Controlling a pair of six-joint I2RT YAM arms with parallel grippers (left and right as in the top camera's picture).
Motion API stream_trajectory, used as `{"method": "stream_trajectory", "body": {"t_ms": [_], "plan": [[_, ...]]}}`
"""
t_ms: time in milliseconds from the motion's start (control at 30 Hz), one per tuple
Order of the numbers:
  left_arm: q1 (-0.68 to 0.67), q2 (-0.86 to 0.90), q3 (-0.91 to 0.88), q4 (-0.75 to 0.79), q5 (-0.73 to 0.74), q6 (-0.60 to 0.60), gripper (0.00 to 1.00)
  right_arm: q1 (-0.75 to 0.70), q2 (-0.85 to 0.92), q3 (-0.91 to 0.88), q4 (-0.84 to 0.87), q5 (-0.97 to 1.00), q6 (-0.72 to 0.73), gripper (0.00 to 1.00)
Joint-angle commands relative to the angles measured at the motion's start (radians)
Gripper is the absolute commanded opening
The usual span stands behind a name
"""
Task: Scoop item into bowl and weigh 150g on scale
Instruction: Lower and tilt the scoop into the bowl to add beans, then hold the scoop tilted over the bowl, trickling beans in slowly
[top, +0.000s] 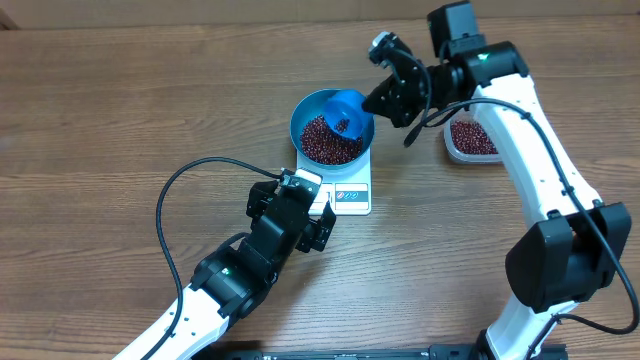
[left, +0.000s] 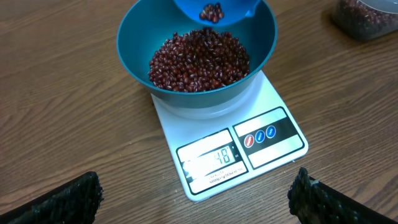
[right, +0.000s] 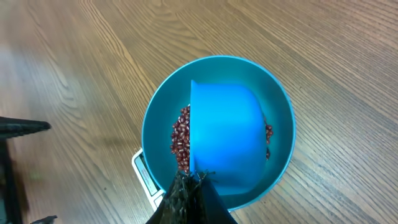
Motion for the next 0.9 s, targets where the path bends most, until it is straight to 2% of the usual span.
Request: {"method": "stream_trajectory", "body": {"t_ms": [0,867], "plan": [[0.006,0.006,-0.008,0.001,-0.018,0.019,1.0,-0.013,-0.046,0.034,-0.001,-0.071,0.003,0.04],[0.006,0.006,-0.008,0.001,-0.018,0.019,1.0,-0.012,-0.141,0.036,0.003,0.061,-0.058,0.04]]}}
